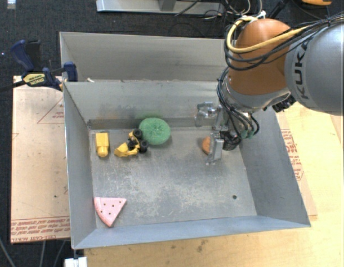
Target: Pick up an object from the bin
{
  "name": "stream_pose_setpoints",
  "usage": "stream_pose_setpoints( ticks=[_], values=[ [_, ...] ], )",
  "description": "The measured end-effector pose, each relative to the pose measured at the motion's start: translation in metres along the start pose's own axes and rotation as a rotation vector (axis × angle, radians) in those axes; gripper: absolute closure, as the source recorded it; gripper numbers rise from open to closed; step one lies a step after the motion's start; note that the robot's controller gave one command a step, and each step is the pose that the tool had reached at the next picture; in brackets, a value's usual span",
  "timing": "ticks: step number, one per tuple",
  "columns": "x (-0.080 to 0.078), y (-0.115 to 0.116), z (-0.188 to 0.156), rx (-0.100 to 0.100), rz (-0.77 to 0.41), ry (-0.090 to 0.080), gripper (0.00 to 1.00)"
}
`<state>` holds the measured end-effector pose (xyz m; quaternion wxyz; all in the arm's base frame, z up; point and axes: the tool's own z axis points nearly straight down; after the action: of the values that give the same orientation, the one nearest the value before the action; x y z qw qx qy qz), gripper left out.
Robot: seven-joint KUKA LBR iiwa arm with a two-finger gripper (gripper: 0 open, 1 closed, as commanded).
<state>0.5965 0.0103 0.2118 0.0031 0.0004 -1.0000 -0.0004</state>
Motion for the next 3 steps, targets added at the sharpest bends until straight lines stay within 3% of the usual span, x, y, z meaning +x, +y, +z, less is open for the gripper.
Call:
stream_pose_setpoints(
  ticks=[1,2,3],
  values=[
    [-0.001,0.0,-0.005,0.0,0.0,-0.008,0.0],
    [0.004,0.029,0.037,0.0,0.017,-0.016,0.0],
    [-0.022,0.046,0.072,-0.001,-0.07,-0.007,0.0]
  ],
)
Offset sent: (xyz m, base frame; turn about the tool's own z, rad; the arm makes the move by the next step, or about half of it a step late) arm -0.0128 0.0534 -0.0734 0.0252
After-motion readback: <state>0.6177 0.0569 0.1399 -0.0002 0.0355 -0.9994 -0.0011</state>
